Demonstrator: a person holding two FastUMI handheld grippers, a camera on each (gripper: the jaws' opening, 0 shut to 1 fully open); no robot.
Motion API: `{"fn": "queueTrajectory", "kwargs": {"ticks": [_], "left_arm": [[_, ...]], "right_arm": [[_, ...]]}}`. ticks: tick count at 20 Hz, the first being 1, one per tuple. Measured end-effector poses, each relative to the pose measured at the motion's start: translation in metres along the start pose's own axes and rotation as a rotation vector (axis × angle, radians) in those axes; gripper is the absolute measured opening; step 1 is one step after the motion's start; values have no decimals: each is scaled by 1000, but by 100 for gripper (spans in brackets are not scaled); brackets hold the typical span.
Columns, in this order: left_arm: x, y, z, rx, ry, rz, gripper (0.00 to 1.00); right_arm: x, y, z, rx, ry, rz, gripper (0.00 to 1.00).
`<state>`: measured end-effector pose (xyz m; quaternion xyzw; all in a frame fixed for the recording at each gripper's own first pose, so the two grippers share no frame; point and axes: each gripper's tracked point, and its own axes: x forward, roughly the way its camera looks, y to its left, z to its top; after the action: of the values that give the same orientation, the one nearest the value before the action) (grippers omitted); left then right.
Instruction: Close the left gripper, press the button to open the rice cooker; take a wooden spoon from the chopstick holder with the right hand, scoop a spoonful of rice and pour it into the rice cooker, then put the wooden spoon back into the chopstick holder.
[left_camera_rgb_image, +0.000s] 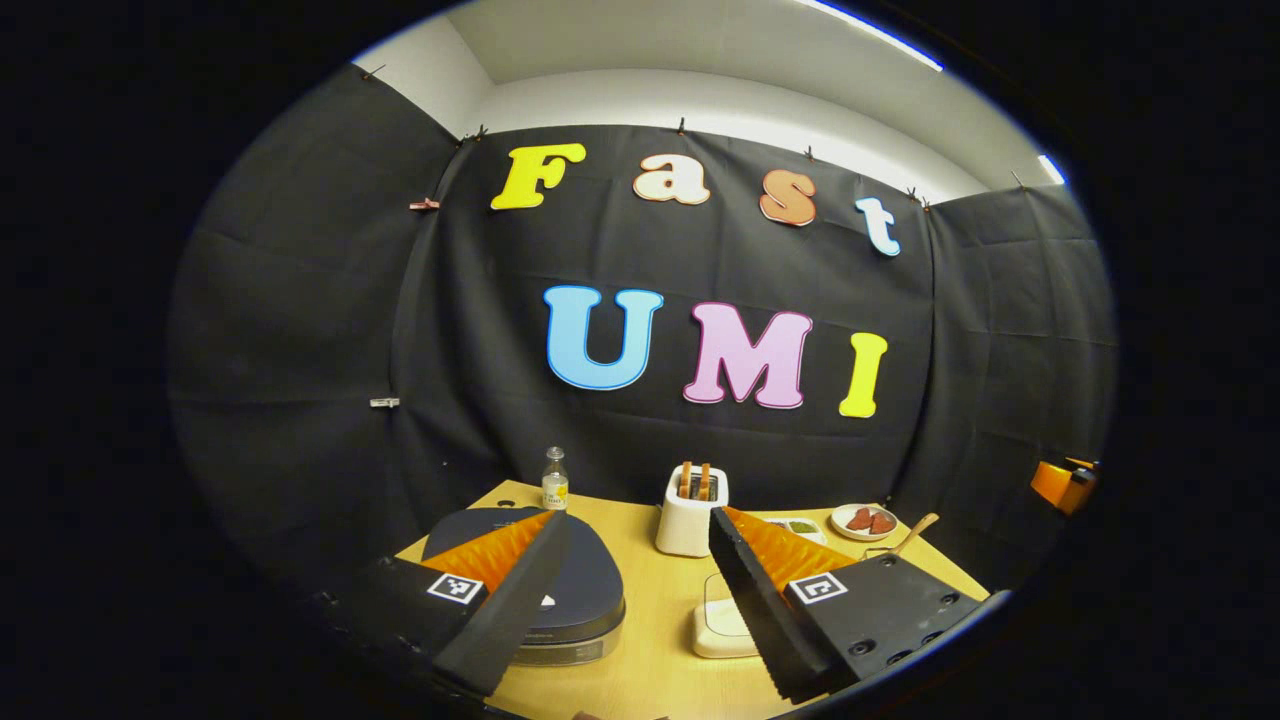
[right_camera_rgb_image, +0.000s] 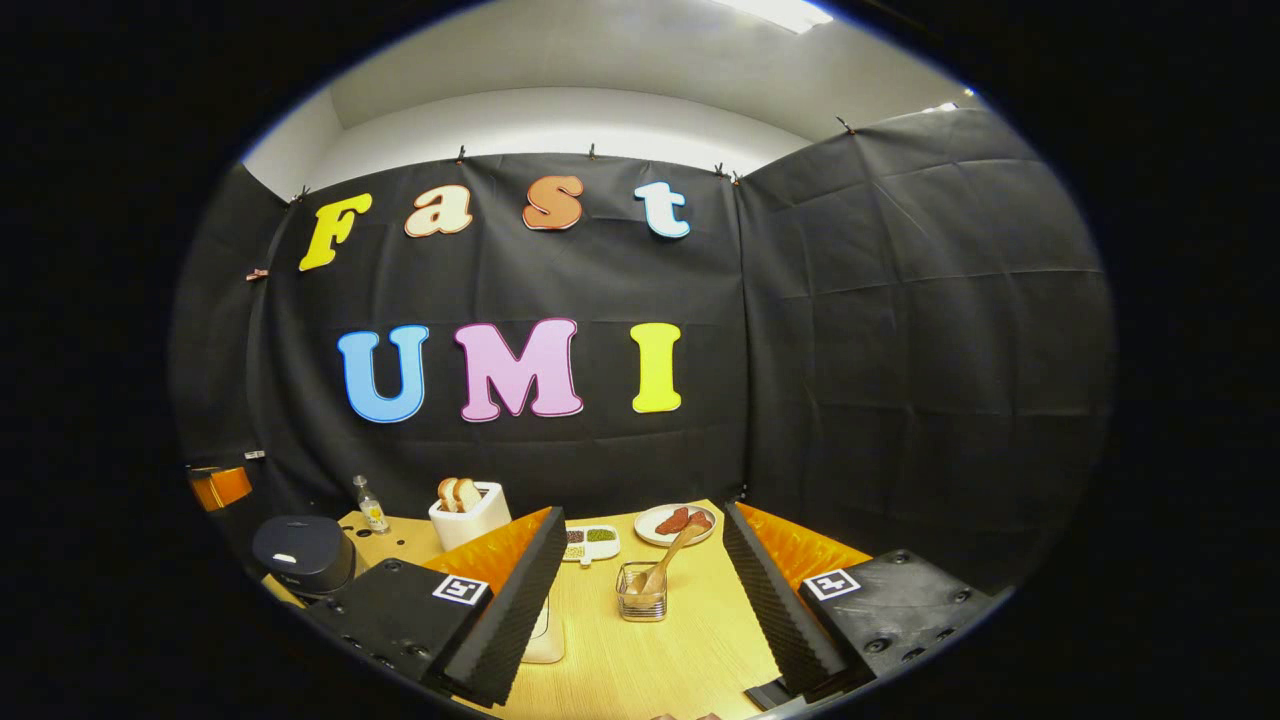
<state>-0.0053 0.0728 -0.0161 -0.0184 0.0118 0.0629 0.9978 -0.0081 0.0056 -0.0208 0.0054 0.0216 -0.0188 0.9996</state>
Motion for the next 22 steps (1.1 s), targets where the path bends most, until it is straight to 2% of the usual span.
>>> {"fn": "queueTrajectory", "kwargs": {"ticks": [3, 5, 7, 8, 9, 10, 11, 13, 14, 15, 19, 22], "left_arm": [[3, 19, -7, 8, 39, 28, 95], [8, 28, -14, -2, 78, 15, 94], [13, 37, -22, -21, 126, -6, 83], [17, 47, -27, -25, 149, 1, 72], [22, 57, -31, -28, 171, 11, 67], [25, 66, -39, -31, 204, 20, 51], [29, 70, -47, -36, 228, 13, 54], [37, 84, -61, -52, 277, 25, 45], [41, 91, -69, -65, 303, 28, 31], [43, 96, -77, -84, 332, 35, 32], [52, 109, -117, -129, 463, 56, 7], [60, 106, -124, -130, 490, 36, 6]], "right_arm": [[4, 3, -2, 6, 5, 3, 98], [5, 8, -7, 6, 16, 11, 98], [6, 10, -7, 3, 19, 14, 98], [7, 12, -8, 2, 20, 14, 98], [7, 13, -8, 0, 20, 15, 98], [8, 14, -8, -3, 19, 14, 98], [8, 14, -8, -7, 18, 12, 98], [10, 12, -13, -9, 27, 0, 98], [11, 11, -15, -6, 37, -8, 98], [12, 9, -17, -2, 44, -16, 98], [14, -1, -24, -15, 60, -47, 98], [16, -6, -28, -25, 82, -64, 98]]}}
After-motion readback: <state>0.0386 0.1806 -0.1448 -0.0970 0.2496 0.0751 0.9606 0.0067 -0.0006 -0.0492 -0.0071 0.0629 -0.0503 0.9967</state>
